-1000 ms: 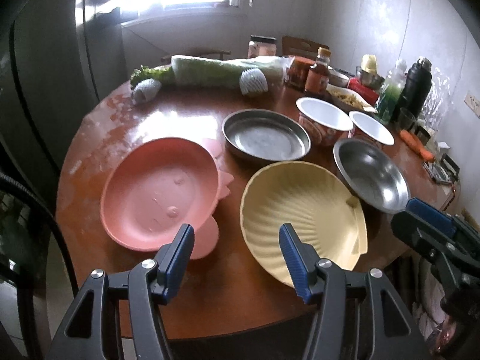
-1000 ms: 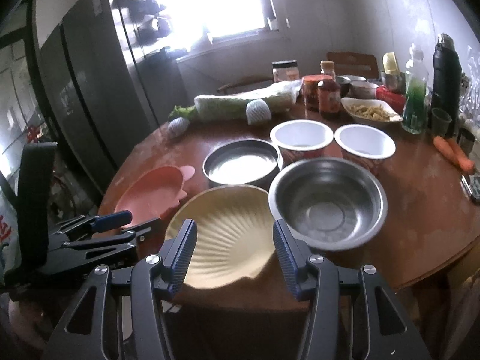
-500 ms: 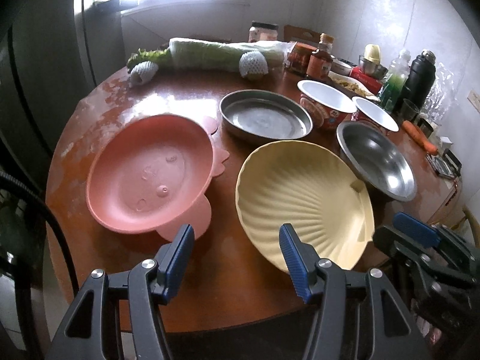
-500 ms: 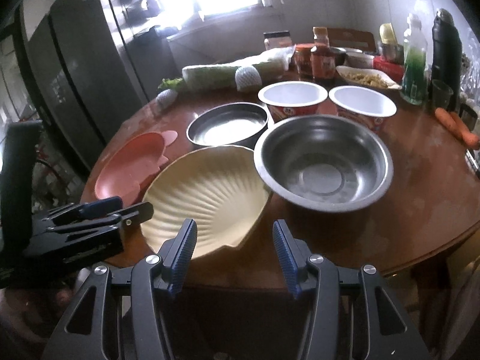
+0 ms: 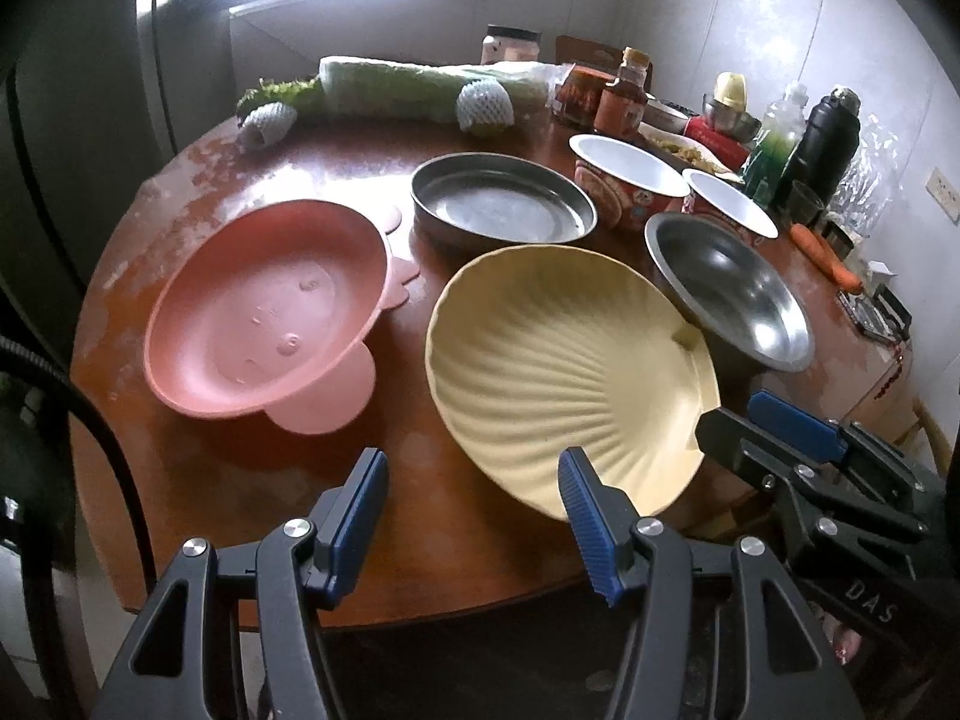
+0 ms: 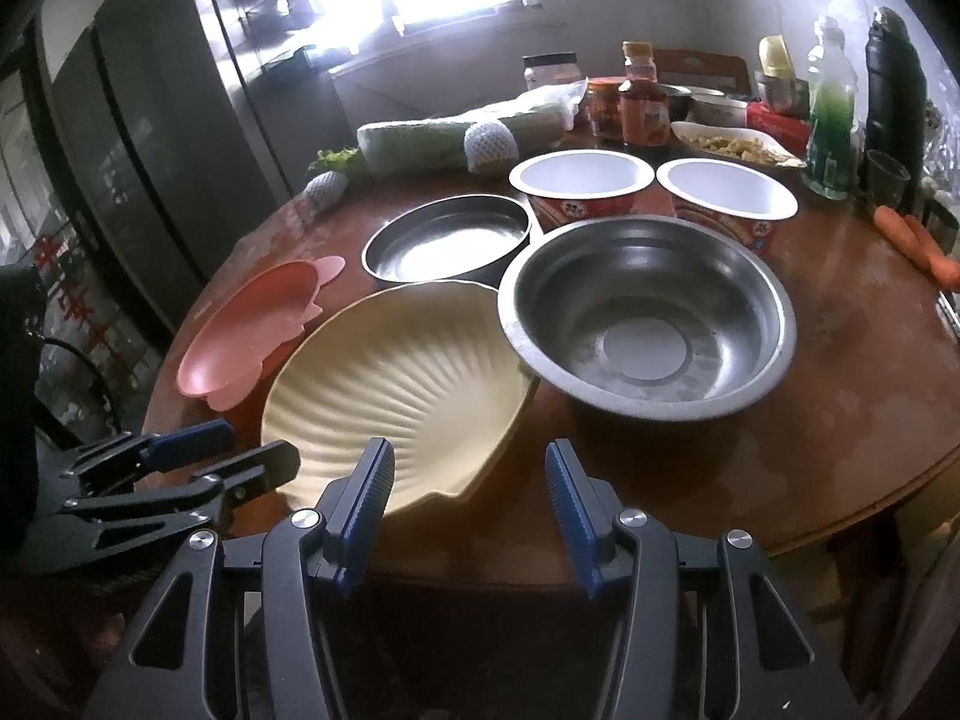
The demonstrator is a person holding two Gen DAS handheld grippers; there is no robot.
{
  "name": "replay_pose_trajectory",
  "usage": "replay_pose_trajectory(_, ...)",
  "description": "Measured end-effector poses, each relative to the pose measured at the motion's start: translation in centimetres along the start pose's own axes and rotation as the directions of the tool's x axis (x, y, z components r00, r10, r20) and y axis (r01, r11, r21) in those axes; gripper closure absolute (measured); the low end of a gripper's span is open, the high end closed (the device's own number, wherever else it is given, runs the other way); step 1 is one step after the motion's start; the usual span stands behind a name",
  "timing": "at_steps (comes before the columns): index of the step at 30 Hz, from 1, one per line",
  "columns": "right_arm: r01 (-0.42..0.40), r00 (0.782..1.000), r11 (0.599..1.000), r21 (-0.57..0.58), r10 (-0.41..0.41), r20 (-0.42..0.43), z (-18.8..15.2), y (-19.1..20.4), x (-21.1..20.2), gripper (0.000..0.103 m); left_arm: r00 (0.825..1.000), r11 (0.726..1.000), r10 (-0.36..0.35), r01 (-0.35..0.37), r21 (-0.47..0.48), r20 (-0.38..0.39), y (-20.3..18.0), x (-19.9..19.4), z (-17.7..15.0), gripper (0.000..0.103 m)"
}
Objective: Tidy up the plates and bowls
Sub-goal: 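Move the left tool to the rim of the cream shell plate, then grasp the cream shell plate with the left tool and lift it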
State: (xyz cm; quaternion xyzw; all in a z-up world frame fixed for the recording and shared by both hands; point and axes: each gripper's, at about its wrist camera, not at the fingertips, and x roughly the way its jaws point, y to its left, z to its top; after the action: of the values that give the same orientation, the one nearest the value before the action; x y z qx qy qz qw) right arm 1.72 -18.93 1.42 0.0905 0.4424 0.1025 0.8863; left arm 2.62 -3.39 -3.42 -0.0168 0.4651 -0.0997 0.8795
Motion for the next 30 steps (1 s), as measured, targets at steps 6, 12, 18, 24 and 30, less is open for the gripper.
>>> replay_pose_trajectory(6,0.003,1.0,1.0,-0.007,-0.003,-0.009,0.0,-0.2,0.9,0.049,1.0,1.0,-0.006,0.005,-0.023,-0.009,0.1,1.1,0.2,0.044)
replay_pose_trajectory(12,0.007,1.0,1.0,-0.026,-0.008,-0.017,0.1,0.0,2.0,0.054,1.0,0.999,-0.025,0.025,-0.021,-0.001,-0.2,1.9,0.3,0.045)
replay_pose_trajectory(18,0.021,1.0,0.996,-0.082,-0.022,-0.006,0.3,0.6,3.1,0.064,0.999,0.999,-0.045,0.045,-0.015,0.023,-0.5,2.2,0.5,0.061)
replay_pose_trajectory(24,0.021,1.0,0.994,-0.105,-0.022,-0.001,0.3,1.3,3.0,0.067,0.998,0.999,-0.034,0.035,-0.009,0.044,-0.1,1.3,0.3,0.061)
replay_pose_trajectory(30,-0.001,1.0,0.992,-0.124,0.004,0.019,0.5,2.5,1.8,0.067,0.995,1.0,-0.03,0.03,-0.003,0.097,0.7,-1.4,0.2,0.061)
